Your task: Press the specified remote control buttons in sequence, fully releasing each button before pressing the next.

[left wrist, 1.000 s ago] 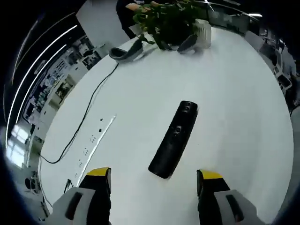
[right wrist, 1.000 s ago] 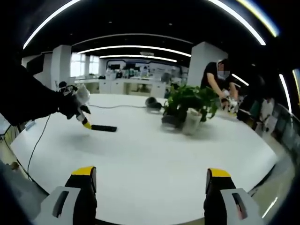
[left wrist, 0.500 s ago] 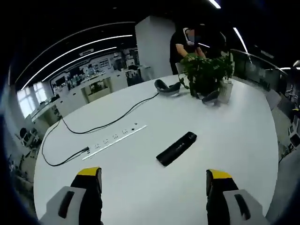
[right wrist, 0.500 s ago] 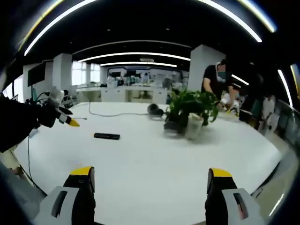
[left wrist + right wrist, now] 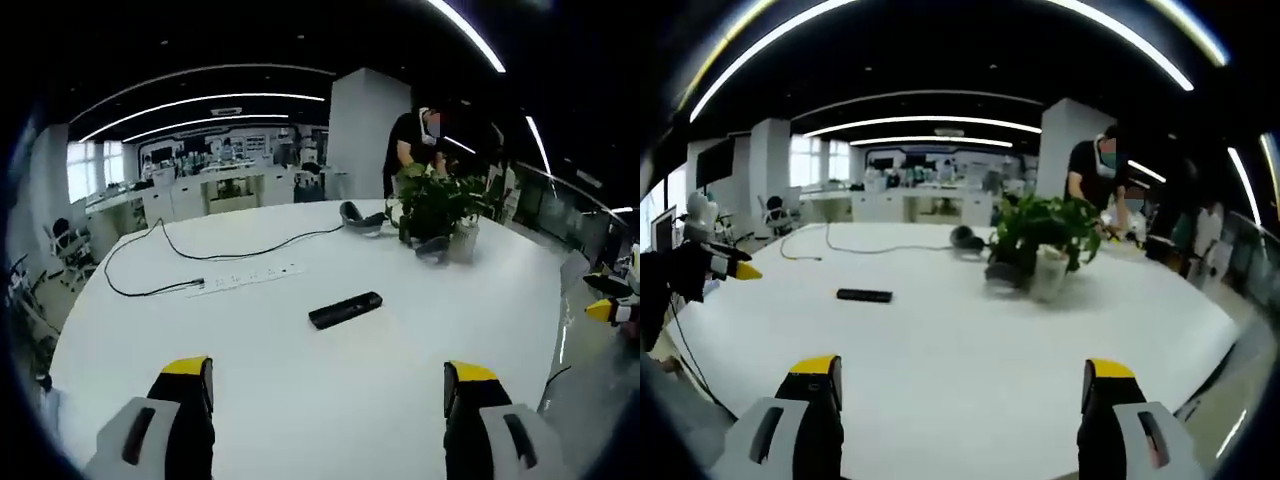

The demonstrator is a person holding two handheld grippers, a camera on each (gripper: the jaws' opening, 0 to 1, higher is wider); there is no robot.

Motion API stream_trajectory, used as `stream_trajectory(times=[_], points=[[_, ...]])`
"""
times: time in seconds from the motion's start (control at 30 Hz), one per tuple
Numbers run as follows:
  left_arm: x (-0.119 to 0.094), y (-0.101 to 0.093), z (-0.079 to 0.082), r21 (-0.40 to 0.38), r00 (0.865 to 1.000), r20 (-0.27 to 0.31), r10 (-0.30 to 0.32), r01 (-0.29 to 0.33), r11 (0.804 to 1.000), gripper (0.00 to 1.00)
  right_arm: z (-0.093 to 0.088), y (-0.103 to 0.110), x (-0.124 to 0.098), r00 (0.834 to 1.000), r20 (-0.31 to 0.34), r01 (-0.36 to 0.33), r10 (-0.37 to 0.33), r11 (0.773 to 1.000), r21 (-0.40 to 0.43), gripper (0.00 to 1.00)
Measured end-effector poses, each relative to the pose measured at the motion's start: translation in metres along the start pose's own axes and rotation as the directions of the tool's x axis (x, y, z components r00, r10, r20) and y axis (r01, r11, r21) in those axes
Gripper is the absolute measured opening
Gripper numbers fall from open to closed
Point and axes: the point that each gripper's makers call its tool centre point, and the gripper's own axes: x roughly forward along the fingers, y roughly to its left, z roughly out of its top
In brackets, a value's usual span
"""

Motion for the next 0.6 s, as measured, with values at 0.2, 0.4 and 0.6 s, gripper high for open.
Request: stream_trajectory(times=[0.2,0.4,0.6], points=[[-0.037,-0.044,-0.015,-0.048,0.999,0.031,-0.031,0.033,0.998,1.00,0.000,-0.002,-0.001,1.000,0.001,0.014,-0.014,1.000,-0.001,0.99],[-0.069,-0.069,-0.029,-0.036,0.999,0.041,0.010,-0.008,0.999,1.00,0.002,-0.001,-0.003,1.000,0.007,0.016,-0.016,1.000,0.000,0.99],[-0.088,-0.075,-0.040,-0.044,0.986,0.109,0.125,-0.121,0.992,1.00,0.003,-0.005,-0.004,0.999,0.016,0.031,-0.031,1.000,0.003,0.97]])
